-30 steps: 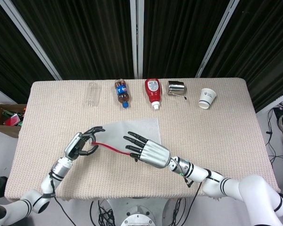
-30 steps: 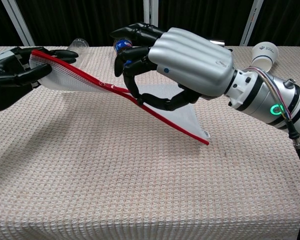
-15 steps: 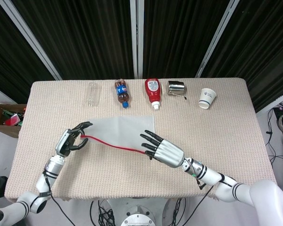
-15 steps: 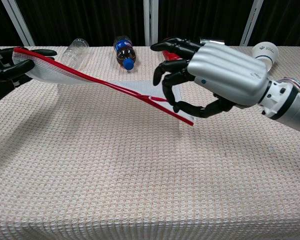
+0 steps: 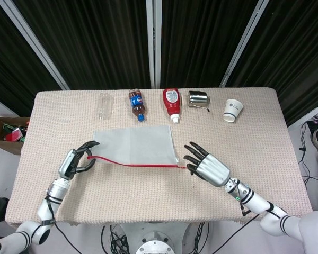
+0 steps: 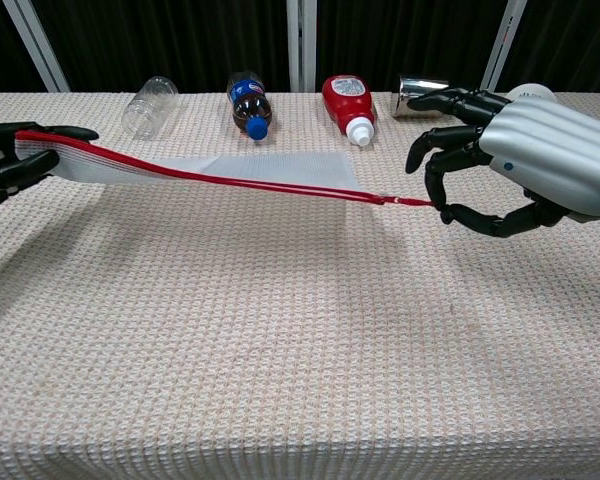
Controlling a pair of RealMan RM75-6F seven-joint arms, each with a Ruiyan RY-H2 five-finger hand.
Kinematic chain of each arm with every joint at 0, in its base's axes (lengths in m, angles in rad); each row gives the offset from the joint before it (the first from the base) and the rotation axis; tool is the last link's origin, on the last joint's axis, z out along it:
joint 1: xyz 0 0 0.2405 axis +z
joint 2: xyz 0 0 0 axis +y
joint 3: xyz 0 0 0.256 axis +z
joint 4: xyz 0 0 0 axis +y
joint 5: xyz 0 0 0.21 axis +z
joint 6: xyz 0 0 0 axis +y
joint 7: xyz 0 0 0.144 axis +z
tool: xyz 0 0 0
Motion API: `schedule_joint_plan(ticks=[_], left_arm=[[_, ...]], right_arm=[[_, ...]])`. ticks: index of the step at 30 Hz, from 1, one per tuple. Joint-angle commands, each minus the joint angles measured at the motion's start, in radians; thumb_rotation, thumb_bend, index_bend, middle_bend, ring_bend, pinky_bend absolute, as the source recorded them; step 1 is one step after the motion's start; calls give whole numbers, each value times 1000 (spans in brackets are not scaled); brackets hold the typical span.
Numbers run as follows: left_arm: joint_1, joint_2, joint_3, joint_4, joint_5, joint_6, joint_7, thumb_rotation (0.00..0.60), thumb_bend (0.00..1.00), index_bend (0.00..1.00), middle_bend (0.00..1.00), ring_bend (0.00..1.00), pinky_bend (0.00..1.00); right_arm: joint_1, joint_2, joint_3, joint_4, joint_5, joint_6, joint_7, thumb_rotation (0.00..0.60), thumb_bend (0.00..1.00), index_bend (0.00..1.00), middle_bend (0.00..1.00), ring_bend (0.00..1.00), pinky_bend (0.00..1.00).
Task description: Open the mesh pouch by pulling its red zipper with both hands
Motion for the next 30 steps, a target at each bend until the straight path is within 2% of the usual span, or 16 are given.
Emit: schedule_joint_plan(ticks=[1, 5, 7, 9, 11, 12, 14, 17, 21, 26, 30], left_arm=[[5, 0, -6, -11, 1, -1, 14, 600, 455, 658, 254, 128, 136], [9, 4, -6, -17, 4, -4, 39, 600, 455, 658, 254, 128, 136], [8, 3, -2, -10, 7, -16, 82, 600, 458, 655, 254, 128, 136], [4, 3, 10, 10, 15, -34, 193, 600, 461, 626, 251, 128, 136], [-1, 13, 30, 22, 28, -59, 356, 600, 429, 538, 236, 128, 136], [-3, 23, 39, 17, 34, -72, 435, 600, 406, 497, 226, 127, 136], [-8, 60, 54, -21, 38, -104, 627, 600, 323, 379, 191, 121, 136], [-4, 139, 46, -125, -3, -148, 934, 600, 256, 290, 159, 119, 136], [38, 236, -6, -288, -105, -115, 1274, 600, 241, 269, 155, 119, 136], [111, 345, -51, -414, -196, -7, 1530, 600, 236, 269, 156, 119, 136], [171, 416, -62, -470, -237, 60, 1595, 600, 228, 269, 155, 119, 136]], right_arm=[[-3, 7, -1, 2, -3, -8, -3, 600, 477, 961, 284, 0, 0], [-12, 21, -4, -4, 3, -35, -14, 600, 477, 956, 281, 0, 0], [-16, 27, -2, -16, 9, -49, -30, 600, 446, 905, 265, 0, 0], [-22, 39, 3, -41, 23, -71, -59, 600, 350, 704, 206, 0, 0], [-25, 64, 12, -83, 55, -121, -99, 600, 249, 397, 152, 0, 0], [-25, 79, 17, -107, 73, -148, -119, 600, 198, 174, 130, 0, 0], [-26, 117, 37, -170, 121, -201, -169, 600, 171, 7, 111, 0, 0], [-39, 164, 70, -236, 173, -221, -226, 600, 145, 0, 71, 0, 0], [-71, 228, 103, -305, 228, -207, -226, 600, 126, 0, 7, 0, 0], [-154, 307, 152, -372, 334, -148, -213, 600, 157, 0, 18, 0, 0], [-233, 381, 165, -451, 406, -106, -178, 600, 178, 0, 34, 0, 0]])
